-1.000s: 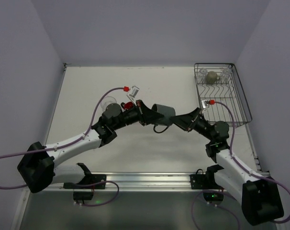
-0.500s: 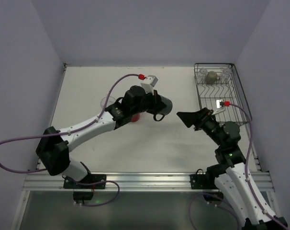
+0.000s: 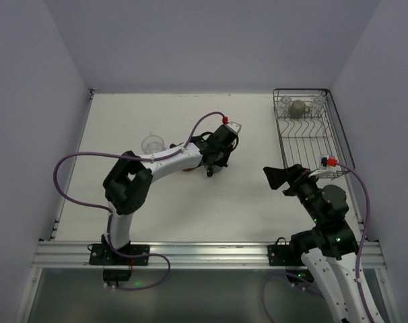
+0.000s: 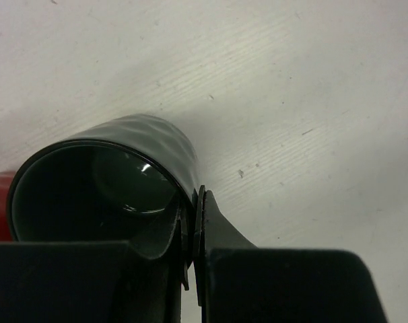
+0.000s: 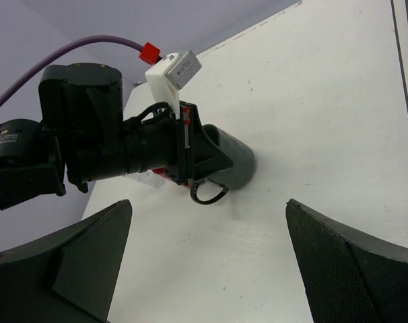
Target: Unload the cups from the dish rack
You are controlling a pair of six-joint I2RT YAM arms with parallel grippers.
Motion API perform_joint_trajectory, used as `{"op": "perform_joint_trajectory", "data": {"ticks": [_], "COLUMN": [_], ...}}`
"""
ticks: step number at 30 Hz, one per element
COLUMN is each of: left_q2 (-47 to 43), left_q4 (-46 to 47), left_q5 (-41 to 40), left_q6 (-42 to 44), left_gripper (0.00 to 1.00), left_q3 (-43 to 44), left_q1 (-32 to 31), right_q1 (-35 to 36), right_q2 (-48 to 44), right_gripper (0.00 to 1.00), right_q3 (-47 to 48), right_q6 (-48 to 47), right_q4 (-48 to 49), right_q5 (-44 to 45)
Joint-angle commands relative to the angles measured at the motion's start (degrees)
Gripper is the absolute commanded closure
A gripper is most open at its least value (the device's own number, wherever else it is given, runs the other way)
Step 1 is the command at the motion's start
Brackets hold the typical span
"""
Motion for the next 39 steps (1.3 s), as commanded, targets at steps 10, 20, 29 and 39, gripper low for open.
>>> {"op": "perform_joint_trajectory", "data": {"ticks": [10, 20, 29, 39], "left_q2": [2.3, -7.4, -35.1, -56.8], "left_q4": [-6.8, -4.4, 9.3, 7.3], "left_q5": [-7.7, -3.7, 9.2, 6.6], "left_q6": [4.9, 5.8, 5.6, 10.2], "left_gripper": [0.57, 0.23, 0.12, 0.09], "left_q3": [8.3, 7.4, -7.1, -24.6], "left_q1": [-0.5, -0.8, -1.4, -1.4], "right_q1": [0.0, -0.1, -10.2, -16.0], "right_q2": [3.2, 15.7, 43.0, 76.2], "right_gripper": [0.01, 0.13, 0.34, 0.50], "right_q3": [1.2, 12.5, 29.1, 52.1], "right_q6": [-3.5, -11.5, -15.2, -20.1], "right_q4": [-2.0, -1.7, 1.2, 3.9], "right_q5": [4.7, 17.6, 17.1, 15.5]}}
